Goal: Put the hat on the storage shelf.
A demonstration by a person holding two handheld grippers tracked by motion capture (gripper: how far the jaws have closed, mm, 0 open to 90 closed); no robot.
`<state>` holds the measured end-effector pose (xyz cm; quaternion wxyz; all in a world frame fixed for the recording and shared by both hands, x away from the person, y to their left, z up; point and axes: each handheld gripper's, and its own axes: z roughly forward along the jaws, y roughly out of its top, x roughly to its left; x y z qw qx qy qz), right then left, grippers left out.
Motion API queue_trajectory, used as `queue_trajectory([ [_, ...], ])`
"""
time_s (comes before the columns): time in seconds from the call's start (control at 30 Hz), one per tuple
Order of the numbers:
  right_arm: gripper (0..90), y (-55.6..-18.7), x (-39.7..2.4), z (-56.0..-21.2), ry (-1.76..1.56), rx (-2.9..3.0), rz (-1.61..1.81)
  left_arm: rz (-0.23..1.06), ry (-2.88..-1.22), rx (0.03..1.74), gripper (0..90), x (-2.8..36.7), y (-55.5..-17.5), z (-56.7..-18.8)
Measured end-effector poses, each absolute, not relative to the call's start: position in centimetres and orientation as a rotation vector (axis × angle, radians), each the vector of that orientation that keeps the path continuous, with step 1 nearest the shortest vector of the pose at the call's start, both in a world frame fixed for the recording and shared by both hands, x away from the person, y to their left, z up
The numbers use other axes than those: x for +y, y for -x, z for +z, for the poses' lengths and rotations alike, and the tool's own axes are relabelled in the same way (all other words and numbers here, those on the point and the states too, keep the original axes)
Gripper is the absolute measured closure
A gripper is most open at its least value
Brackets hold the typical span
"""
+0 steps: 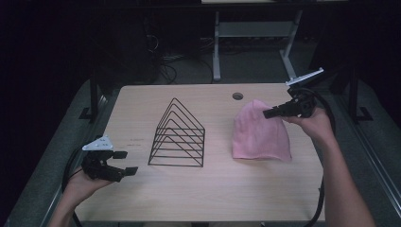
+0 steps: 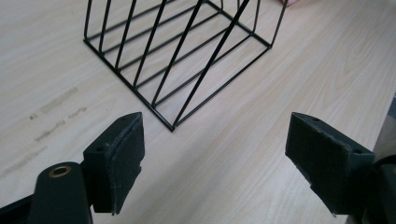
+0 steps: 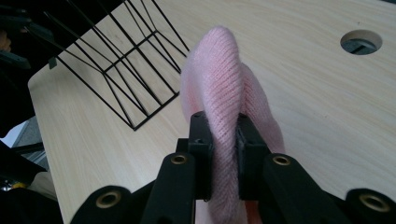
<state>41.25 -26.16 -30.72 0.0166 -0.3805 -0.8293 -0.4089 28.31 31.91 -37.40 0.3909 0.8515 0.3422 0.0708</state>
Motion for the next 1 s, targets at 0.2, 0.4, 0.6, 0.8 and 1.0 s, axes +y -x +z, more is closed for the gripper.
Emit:
queue_trajectory([
  [0.2, 80.0, -40.9, -26.0, -29.4, 1.165, -2.602, -1.290, 0.161, -2.167, 0.829, 19.8, 31.6, -28.8, -35.6],
  [0.4, 80.3, -40.5, -25.8, -27.6, 1.149, -2.616, -1.335, 0.153, -2.177, 0.779, 19.8, 31.0, -29.3, -34.1],
  [0.6, 80.4, -40.1, -25.5, -26.0, 1.125, -2.634, -1.369, 0.129, -2.182, 0.754, 20.2, 30.5, -29.7, -32.9],
  [0.8, 80.3, -39.5, -24.8, -23.8, 1.084, -2.678, -1.401, 0.128, -2.176, 0.720, 20.2, 30.1, -30.3, -31.7],
  [1.0, 80.4, -39.2, -24.2, -22.0, 1.055, -2.719, -1.412, 0.112, -2.166, 0.706, 20.5, 29.6, -30.7, -30.7],
])
